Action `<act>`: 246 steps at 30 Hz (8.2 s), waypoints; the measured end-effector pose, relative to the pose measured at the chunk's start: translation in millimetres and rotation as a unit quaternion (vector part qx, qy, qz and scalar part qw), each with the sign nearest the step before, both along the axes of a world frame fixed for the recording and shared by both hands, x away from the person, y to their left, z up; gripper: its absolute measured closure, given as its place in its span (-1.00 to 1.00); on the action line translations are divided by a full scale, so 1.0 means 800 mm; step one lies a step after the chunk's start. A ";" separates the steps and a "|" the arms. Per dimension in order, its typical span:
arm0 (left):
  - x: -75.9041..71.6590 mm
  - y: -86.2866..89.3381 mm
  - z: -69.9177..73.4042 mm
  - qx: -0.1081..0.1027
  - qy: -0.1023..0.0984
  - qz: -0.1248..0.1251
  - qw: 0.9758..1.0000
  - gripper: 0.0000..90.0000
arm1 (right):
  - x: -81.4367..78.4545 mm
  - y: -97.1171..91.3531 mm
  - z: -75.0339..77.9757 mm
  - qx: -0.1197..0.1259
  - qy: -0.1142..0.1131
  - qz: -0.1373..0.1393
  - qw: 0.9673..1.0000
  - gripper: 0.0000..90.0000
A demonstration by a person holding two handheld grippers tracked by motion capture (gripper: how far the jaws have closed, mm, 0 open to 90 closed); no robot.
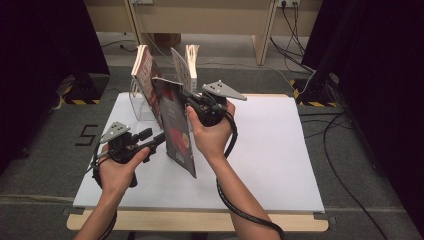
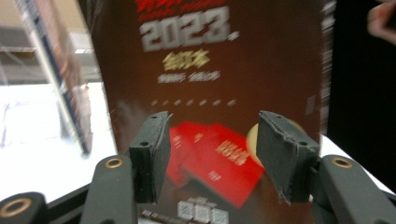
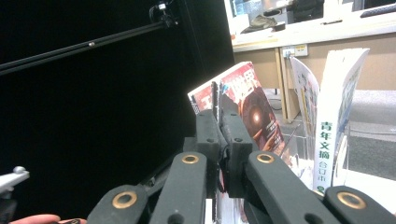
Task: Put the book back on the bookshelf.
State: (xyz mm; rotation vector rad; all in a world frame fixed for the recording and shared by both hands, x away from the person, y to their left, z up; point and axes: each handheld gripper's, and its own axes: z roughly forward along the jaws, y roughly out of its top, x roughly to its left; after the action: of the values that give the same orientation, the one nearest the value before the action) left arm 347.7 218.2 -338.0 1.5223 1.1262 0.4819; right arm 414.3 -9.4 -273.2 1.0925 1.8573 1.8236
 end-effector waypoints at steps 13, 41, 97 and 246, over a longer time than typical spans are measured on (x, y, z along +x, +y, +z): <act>0.014 -0.045 0.018 0.012 -0.020 -0.022 0.999 -0.09 | 0.005 0.010 0.000 0.001 -0.011 -0.012 1.000 0.95; 0.047 -0.092 0.028 0.087 -0.023 0.027 0.996 -0.05 | 0.006 0.020 0.003 -0.025 -0.024 -0.035 0.999 0.94; -0.008 0.069 0.007 0.067 -0.066 0.017 0.995 0.93 | 0.005 -0.203 -0.066 -0.035 0.027 -0.151 0.987 0.47; 0.003 0.160 0.019 0.006 -0.195 0.170 0.966 0.94 | -0.008 -0.300 -0.224 -0.090 0.162 -0.254 0.949 0.42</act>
State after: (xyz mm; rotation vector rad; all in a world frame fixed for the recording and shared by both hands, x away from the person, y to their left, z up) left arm 350.3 346.1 -322.9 1.1764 1.0714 0.9791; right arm 407.8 -249.3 -452.1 1.6864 1.6481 1.2176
